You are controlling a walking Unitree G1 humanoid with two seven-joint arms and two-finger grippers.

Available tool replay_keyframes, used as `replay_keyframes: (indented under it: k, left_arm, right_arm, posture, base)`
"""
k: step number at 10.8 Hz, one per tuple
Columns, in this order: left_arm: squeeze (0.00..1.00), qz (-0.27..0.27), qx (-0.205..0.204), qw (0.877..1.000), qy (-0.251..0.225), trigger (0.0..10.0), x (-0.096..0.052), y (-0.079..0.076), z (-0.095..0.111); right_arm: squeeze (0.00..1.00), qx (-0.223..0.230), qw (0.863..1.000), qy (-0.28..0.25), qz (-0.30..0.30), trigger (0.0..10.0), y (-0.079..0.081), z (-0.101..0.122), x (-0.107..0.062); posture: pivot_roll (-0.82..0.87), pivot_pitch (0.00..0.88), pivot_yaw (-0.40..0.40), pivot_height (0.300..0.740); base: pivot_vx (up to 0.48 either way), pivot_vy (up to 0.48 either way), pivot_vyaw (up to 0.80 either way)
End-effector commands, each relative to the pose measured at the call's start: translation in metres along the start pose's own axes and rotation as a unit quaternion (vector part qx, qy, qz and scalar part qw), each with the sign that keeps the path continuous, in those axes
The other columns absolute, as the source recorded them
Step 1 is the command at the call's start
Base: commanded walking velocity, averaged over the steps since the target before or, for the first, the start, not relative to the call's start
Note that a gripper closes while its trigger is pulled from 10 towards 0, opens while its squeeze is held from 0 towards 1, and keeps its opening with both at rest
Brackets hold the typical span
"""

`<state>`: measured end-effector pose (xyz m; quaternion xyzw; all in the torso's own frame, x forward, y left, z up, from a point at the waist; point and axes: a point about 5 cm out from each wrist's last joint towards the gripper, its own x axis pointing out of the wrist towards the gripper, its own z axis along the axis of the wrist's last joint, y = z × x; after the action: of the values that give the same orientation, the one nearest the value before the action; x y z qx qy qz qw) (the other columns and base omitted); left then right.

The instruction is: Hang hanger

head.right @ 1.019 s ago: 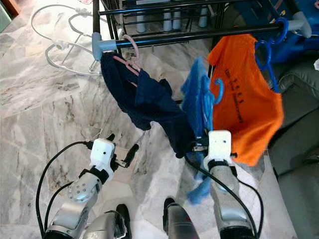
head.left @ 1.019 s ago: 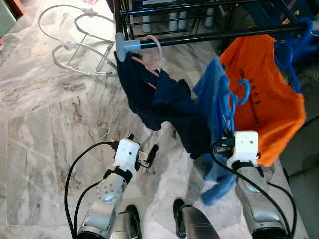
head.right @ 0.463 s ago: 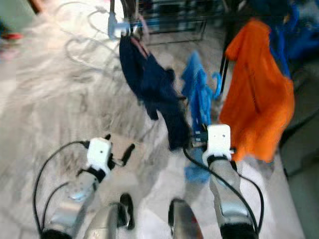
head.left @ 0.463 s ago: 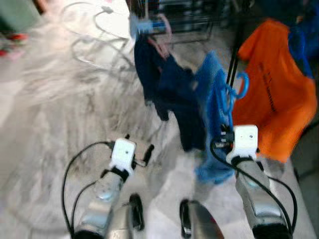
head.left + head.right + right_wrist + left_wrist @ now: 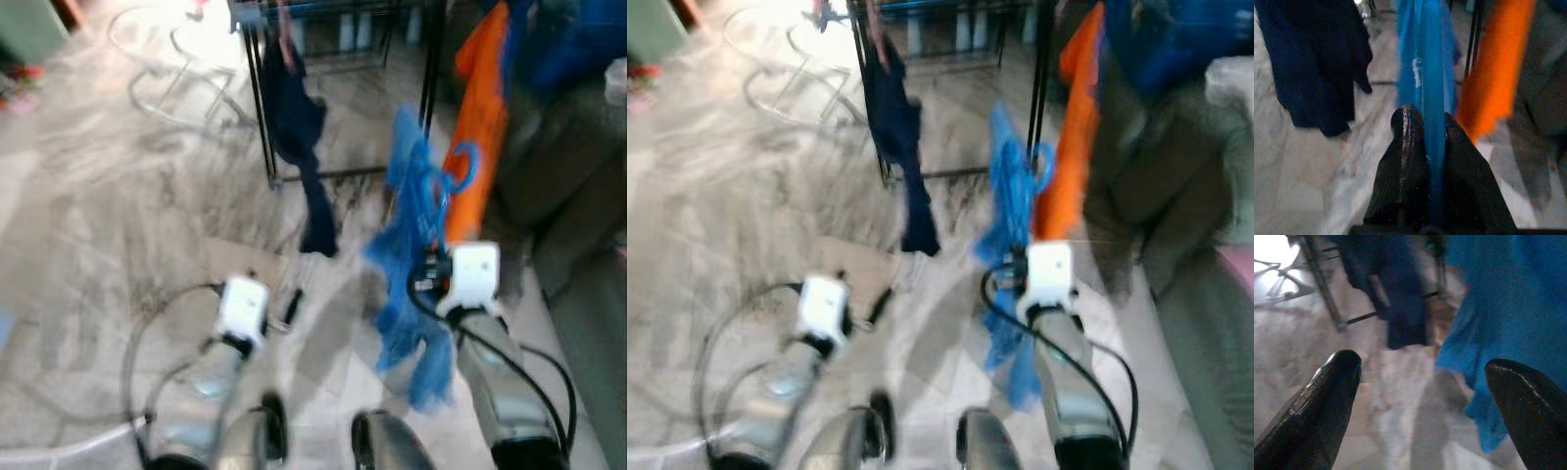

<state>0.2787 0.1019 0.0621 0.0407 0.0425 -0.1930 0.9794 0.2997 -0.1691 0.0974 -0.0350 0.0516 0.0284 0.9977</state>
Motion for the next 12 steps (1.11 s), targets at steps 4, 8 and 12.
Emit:
replay_keyframes:
  k: [4,8,12]
  left_arm:
    - [0.0,0.022,0.009,1.0,0.009,10.0,0.005,0.004,-0.006]
    - [0.0,0.064,0.008,0.998,0.019,10.0,0.016,0.008,-0.011]
    - [0.0,0.097,0.017,0.995,-0.006,10.0,0.034,0.011,0.004]
  right_arm:
    - [0.0,-0.046,0.998,-0.006,0.051,10.0,0.028,-0.008,0.005]
    - [0.0,-0.054,0.993,0.005,0.103,10.0,0.036,-0.011,0.013]
    - [0.0,-0.052,0.992,-0.013,0.112,10.0,0.04,-0.007,0.019]
  posture:
    - [-0.15,0.168,0.021,0.74]
    - [-0.16,0.117,0.007,0.74]
    - [-0.18,0.093,-0.011,0.74]
  base:
    - [-0.15,0.0,0.0]
    - [0.0,0.0,0.0]
    - [0.0,0.0,0.0]
